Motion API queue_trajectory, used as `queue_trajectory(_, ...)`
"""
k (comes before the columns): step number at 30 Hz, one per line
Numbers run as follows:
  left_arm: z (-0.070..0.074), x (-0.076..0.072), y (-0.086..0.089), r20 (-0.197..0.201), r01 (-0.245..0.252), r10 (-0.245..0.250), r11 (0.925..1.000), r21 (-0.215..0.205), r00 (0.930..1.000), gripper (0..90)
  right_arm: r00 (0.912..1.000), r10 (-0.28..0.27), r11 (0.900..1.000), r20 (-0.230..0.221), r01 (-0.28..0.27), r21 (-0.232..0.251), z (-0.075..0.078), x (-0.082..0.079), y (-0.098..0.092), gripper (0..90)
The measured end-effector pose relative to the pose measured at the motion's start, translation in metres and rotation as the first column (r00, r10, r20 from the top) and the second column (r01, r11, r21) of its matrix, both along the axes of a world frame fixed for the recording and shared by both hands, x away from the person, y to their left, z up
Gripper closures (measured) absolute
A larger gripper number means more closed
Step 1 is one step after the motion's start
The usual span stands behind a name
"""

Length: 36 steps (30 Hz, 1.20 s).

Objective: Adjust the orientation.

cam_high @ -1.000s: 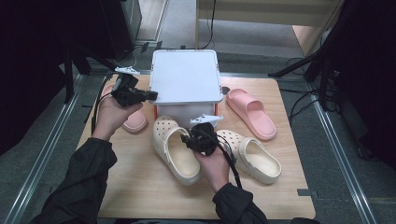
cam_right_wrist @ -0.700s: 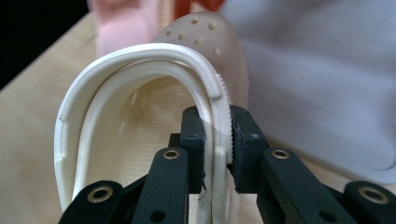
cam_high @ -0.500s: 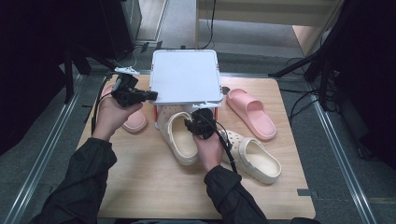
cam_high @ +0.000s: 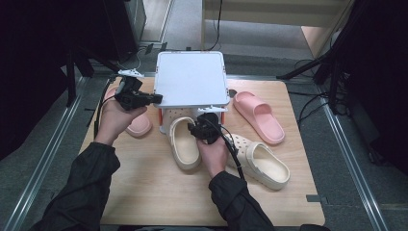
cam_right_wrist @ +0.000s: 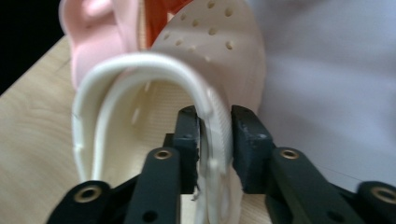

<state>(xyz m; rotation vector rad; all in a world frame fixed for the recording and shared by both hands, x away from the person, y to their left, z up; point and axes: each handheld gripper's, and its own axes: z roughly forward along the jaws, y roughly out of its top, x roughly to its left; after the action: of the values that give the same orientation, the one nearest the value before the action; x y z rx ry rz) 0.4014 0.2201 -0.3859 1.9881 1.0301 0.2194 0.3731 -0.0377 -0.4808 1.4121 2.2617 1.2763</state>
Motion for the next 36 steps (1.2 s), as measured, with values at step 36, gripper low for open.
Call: queue_trajectory(36, 0.0, 0.0, 0.001, -0.001, 0.012, -0.012, 0.9999, -0.003, 0.9999, 88.0, 0.9305, 0.332, 0.943, 0.155, -0.332, -0.026, 0.025, -0.093, -0.043, 90.0)
